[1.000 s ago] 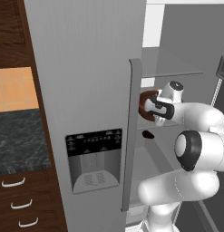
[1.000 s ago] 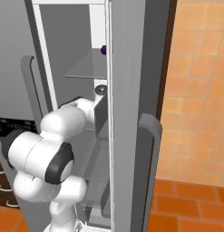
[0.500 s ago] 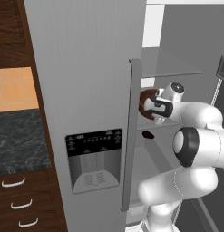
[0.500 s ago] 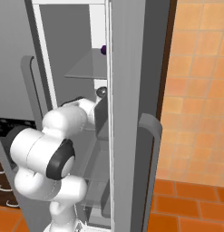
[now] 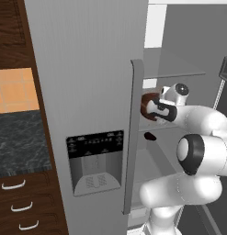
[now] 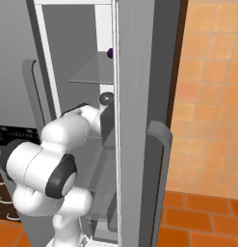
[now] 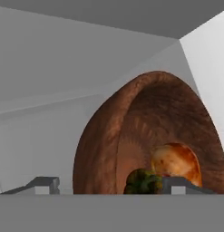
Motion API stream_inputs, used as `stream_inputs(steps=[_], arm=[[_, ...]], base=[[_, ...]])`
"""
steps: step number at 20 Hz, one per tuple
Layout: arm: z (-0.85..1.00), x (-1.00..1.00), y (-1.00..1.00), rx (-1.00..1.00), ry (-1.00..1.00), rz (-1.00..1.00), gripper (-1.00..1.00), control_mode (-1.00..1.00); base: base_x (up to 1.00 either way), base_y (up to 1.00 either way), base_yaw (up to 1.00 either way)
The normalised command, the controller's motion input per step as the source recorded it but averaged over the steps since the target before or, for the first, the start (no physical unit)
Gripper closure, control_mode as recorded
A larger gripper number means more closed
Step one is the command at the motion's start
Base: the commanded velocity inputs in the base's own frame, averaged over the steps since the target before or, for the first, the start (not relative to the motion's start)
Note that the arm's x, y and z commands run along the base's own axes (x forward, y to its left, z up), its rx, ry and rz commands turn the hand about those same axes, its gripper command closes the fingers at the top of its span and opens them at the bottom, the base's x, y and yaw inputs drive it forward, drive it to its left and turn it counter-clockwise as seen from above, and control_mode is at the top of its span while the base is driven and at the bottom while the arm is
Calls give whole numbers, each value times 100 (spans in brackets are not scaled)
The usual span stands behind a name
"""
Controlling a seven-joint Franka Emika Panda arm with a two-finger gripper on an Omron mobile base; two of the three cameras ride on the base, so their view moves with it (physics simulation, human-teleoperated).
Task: Pick the chicken drumstick and bell pepper from their plates and place them in the bowl. Then put the bowl in the fridge.
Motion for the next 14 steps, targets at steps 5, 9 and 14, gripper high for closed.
stream_inputs(steps=[5, 9, 14], arm=[[42, -48, 0, 0, -1, -20, -100, -100], [56, -55, 8, 7, -1, -24, -100, -100], [52, -70, 13, 14, 0, -20, -100, -100]], base=[[0, 0, 0], [0, 0, 0], [0, 0, 0]])
